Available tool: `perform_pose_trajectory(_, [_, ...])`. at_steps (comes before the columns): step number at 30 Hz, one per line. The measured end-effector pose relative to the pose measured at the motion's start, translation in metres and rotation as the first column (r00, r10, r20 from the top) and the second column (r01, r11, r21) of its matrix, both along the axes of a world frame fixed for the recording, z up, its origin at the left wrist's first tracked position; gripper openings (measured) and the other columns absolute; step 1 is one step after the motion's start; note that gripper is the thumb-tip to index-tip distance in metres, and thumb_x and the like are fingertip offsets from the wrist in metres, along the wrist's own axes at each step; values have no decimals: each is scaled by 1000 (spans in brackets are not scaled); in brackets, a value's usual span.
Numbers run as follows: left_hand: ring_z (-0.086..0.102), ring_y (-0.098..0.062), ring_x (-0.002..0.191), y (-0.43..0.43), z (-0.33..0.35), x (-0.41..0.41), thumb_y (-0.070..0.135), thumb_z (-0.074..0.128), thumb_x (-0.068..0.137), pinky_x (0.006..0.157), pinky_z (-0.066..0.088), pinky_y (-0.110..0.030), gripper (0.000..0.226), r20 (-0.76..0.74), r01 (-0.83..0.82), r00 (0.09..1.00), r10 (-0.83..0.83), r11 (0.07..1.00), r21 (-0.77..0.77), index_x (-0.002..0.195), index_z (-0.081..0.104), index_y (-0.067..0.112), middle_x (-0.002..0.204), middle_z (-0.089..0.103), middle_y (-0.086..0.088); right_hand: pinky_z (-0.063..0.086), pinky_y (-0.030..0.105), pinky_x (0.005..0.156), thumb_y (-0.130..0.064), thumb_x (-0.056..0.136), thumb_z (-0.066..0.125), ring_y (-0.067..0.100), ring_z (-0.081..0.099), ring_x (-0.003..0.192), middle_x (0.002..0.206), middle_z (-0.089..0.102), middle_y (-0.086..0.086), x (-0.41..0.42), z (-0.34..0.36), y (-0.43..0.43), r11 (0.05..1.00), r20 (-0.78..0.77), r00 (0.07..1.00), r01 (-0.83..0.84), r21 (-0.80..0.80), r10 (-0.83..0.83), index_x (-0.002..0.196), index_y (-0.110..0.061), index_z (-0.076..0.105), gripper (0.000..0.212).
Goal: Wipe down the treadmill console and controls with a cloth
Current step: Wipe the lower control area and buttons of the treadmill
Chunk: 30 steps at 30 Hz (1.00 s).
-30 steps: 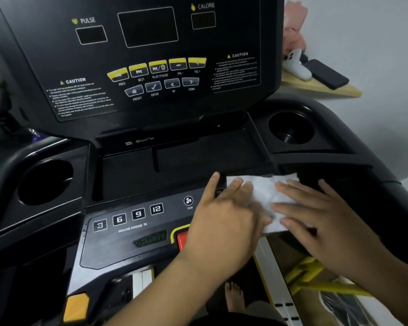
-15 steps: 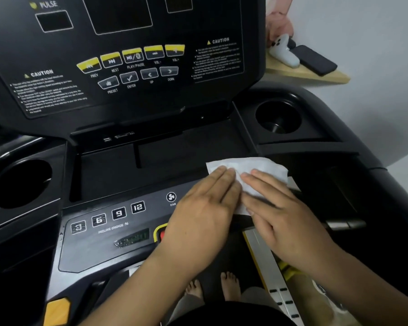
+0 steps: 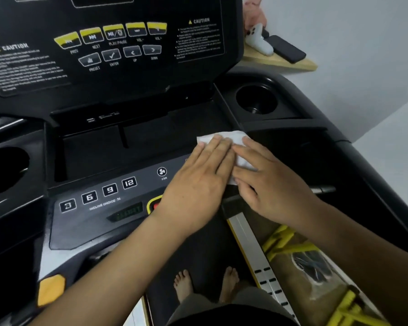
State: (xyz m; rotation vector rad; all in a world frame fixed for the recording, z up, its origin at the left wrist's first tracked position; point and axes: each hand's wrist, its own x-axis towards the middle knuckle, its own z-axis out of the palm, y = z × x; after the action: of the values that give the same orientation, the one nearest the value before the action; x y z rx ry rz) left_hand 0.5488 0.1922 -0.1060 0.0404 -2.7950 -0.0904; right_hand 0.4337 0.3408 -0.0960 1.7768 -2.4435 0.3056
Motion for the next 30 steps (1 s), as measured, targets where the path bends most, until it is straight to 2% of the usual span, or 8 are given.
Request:
perform_pose_trajectory(3, [37, -35, 143, 5, -3, 6, 14, 52, 91, 116, 28, -53, 56, 41, -52, 998, 55, 996, -75, 146, 43, 6, 150, 45, -17, 30, 33, 101, -23, 92, 41, 31, 33, 143, 146, 48, 11, -2, -7, 9, 999, -68, 997, -35, 16, 36, 122, -19, 64, 38])
perform_pose_trajectory(5, [40, -37, 140, 12, -4, 9, 15, 60, 88, 114, 29, -52, 58, 48, -88, 995, 92, 992, -86, 144, 46, 9, 148, 48, -16, 30, 36, 101, -20, 90, 54, 30, 33, 143, 147, 48, 9, -6, -11, 14, 999, -88, 995, -52, 13, 53, 122, -23, 65, 34])
perform_pose_trajectory(10, [38, -41, 140, 31, -2, 11, 16, 55, 88, 113, 31, -53, 58, 127, -201, 970, 205, 978, -50, 145, 45, 14, 149, 46, -17, 37, 43, 106, -20, 91, 57, 27, 19, 148, 156, 35, 6, -9, -9, 22, 992, 31, 992, -125, 17, 125, 128, -28, 60, 38])
perform_pose_trajectory(14, [28, -39, 146, 36, 4, 10, 17, 58, 95, 117, 23, -56, 58, 191, -294, 938, 290, 956, -7, 149, 40, 19, 156, 37, -13, 11, 37, 119, -25, 102, 37, 17, -12, 150, 165, 4, -3, -17, 6, 15, 983, 161, 974, -173, 67, 160, 145, -34, 41, 43])
perform_pose_trajectory(18, [17, -32, 151, 31, 16, 6, 23, 42, 103, 117, 19, -60, 50, 248, -446, 869, 429, 895, 15, 153, 33, 25, 162, 28, -3, -4, 31, 118, -22, 102, 38, 19, -10, 150, 164, 6, 0, -16, 13, -7, 978, 206, 957, -209, 8, 203, 142, -31, 45, 42])
perform_pose_trajectory(23, [33, -33, 145, 71, 1, 34, 31, 42, 98, 113, 23, -68, 49, 216, -430, 878, 426, 902, -33, 147, 41, 26, 154, 42, -4, -25, 24, 104, -23, 101, 41, 19, -14, 150, 165, 4, 1, -3, -6, 32, 955, 187, 937, -297, -13, 294, 140, -30, 47, 40])
perform_pose_trajectory(26, [29, -27, 147, 77, 3, 30, 49, 30, 95, 112, 11, -74, 57, 249, -431, 868, 430, 901, -57, 149, 38, 29, 157, 38, 0, -27, 26, 103, -36, 98, 46, 19, -18, 149, 165, -4, 1, -7, -6, 44, 952, 130, 947, -302, 54, 293, 145, -31, 37, 47])
perform_pose_trajectory(30, [-1, -15, 153, 56, 16, 11, 62, 21, 95, 114, -14, -65, 70, 326, -527, 794, 513, 849, -52, 157, 8, 32, 165, 6, 11, -9, 41, 121, -41, 90, 54, 27, -17, 149, 164, -7, 8, -9, 3, 9, 959, 101, 962, -265, 97, 255, 150, -25, 26, 68])
